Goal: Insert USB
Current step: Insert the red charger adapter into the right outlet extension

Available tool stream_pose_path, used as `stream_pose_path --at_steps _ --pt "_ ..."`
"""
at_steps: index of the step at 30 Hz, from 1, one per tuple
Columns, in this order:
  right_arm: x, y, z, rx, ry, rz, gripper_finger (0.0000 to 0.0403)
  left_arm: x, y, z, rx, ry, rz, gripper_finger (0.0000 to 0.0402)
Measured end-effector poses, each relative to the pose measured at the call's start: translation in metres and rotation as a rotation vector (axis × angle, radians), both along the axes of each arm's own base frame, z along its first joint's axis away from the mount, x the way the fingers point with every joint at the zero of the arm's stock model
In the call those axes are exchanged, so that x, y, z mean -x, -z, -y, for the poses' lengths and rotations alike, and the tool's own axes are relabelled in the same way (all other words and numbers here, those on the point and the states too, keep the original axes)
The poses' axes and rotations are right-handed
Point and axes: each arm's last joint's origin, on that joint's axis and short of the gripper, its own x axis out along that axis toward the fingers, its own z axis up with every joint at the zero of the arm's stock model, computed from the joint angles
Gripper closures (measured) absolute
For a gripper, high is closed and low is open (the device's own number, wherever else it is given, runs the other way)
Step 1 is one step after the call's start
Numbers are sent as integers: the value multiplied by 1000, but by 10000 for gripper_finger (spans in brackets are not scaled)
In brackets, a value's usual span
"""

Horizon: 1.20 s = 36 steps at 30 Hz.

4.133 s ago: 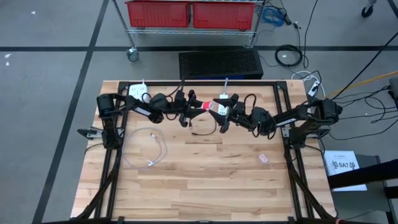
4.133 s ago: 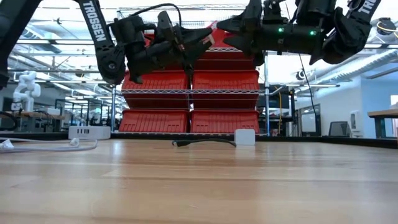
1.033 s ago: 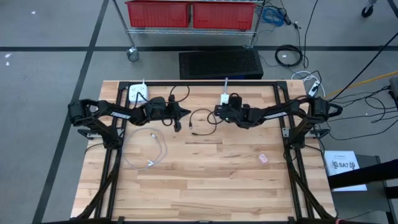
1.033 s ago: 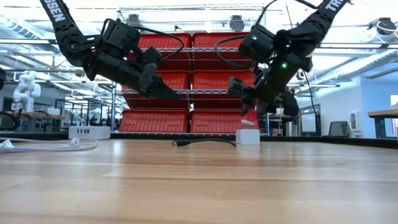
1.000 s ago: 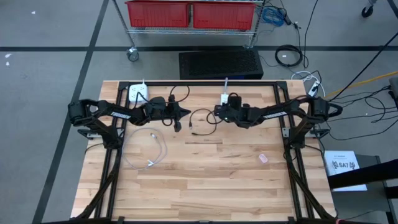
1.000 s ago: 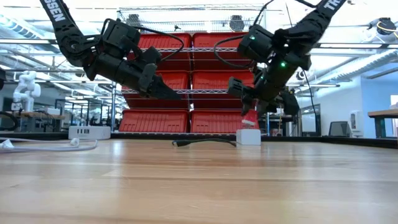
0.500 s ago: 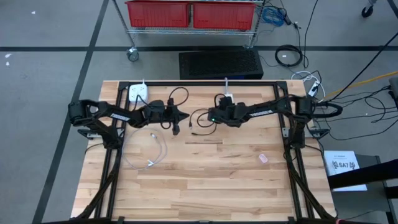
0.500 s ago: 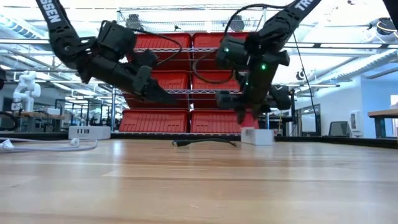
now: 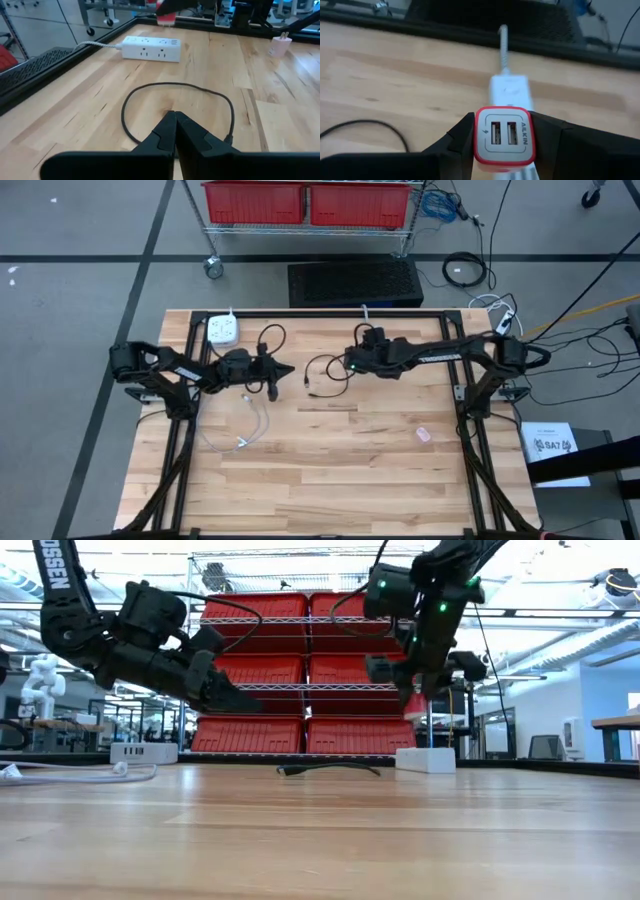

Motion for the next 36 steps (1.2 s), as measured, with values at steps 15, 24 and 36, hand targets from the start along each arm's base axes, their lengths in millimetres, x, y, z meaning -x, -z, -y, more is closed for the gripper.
stream_pose_path --at_steps 15,24,36 --pt "17 32 8 -34 -23 25 286 0 0 0 25 -5 2 389" --pt "22 27 16 -38 -50 -14 286 0 0 0 24 -9 0 389" --pt "24 27 18 -40 -51 -30 286 0 1 0 18 -7 -5 389"
